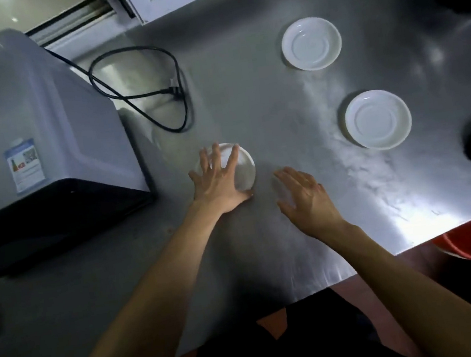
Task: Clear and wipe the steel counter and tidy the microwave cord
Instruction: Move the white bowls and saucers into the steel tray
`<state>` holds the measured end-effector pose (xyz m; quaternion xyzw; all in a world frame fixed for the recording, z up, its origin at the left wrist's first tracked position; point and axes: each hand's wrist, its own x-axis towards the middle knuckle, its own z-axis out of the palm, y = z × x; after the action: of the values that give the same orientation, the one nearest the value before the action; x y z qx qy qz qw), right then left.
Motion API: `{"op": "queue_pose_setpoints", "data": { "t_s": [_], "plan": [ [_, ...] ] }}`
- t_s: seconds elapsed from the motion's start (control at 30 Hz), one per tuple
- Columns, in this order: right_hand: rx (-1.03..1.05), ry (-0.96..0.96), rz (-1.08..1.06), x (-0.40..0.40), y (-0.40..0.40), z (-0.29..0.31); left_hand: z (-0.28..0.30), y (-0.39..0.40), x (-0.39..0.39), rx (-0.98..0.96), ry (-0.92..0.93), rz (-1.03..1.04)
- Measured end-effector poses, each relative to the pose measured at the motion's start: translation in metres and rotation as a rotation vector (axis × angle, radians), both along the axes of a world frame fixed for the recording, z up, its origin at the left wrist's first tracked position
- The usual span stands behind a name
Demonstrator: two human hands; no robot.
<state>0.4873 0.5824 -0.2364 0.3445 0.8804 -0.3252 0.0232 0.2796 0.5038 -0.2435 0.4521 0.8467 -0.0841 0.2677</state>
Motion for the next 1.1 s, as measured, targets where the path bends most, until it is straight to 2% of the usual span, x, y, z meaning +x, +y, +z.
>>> {"op": "queue_pose_setpoints", "data": {
  "t_s": [0.3,0.57,0.83,1.1],
  "plan": [
    [0.022,0.027,0.019,-0.002,0.034,-0.011,-0.002,0.036,0.006,0.046,0.055,0.032],
    [0.167,0.068,-0.168,0.026,0.111,-0.01,0.005,0.092,0.042,0.151,0.046,-0.057],
    [0.174,-0.244,-0.222,0.058,0.188,-0.015,0.013,0.15,0.082,0.173,0.02,-0.161],
    [0.166,-0.353,-0.181,0.061,0.221,-0.03,0.004,0.172,0.105,0.105,0.021,-0.174]
  ]
}}
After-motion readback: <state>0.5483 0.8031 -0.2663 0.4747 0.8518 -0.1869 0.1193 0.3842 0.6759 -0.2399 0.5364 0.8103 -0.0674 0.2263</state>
